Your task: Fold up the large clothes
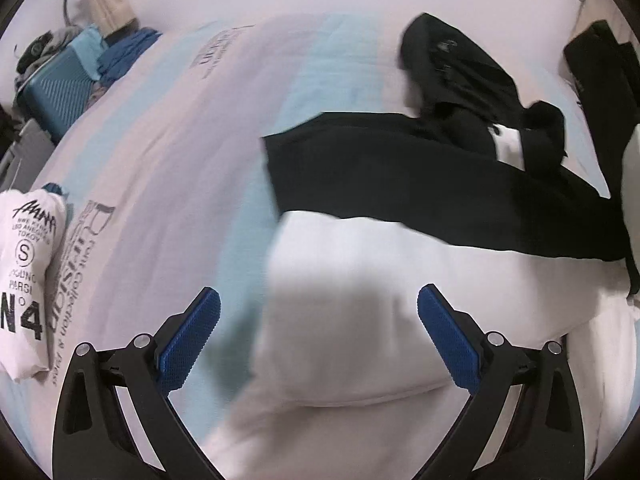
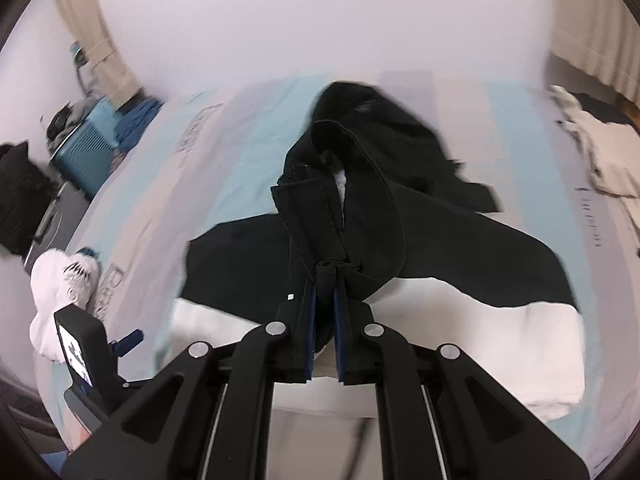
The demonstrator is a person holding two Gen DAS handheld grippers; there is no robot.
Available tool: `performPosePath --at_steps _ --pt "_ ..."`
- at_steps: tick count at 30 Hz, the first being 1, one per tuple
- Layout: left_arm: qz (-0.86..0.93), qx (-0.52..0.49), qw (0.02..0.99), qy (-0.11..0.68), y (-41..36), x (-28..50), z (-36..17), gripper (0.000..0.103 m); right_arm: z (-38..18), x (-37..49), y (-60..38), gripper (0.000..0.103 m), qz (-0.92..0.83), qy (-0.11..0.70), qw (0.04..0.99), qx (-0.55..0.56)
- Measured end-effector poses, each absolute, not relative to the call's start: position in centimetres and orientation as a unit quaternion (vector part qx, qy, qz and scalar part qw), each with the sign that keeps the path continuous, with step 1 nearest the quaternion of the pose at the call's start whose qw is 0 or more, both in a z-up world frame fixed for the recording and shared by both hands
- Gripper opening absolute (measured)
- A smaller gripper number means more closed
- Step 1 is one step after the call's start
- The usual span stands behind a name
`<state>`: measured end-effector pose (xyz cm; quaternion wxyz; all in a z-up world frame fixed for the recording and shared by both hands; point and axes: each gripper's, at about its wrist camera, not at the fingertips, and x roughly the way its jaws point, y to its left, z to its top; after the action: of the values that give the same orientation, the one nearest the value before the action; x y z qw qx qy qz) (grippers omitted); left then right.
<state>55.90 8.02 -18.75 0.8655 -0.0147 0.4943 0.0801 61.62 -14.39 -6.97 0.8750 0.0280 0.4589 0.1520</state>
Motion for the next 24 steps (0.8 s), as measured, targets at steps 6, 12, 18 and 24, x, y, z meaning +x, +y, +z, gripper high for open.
performPosePath --at_steps 6,12,18,24 --pt "0.079 -0.025 0.866 0.493 12.7 54.9 -19.1 0.097 -10.1 61.2 -6.2 0.007 0.173 0.484 0.857 -0.002" --pt "0.085 -0.033 0.867 0.491 16.5 54.0 -19.3 0.097 -14.0 61.3 -0.9 0.007 0.177 0.506 0.844 -0.030" --pt "0.090 -0.030 0.867 0.490 20.0 53.5 -19.6 0.097 -17.2 60.6 3.9 0.007 0.178 0.522 0.833 -0.052" --pt "0.103 -0.046 0.862 0.495 22.7 53.9 -19.8 0.097 -20.6 60.0 7.1 0.007 0.166 0.542 0.822 -0.050"
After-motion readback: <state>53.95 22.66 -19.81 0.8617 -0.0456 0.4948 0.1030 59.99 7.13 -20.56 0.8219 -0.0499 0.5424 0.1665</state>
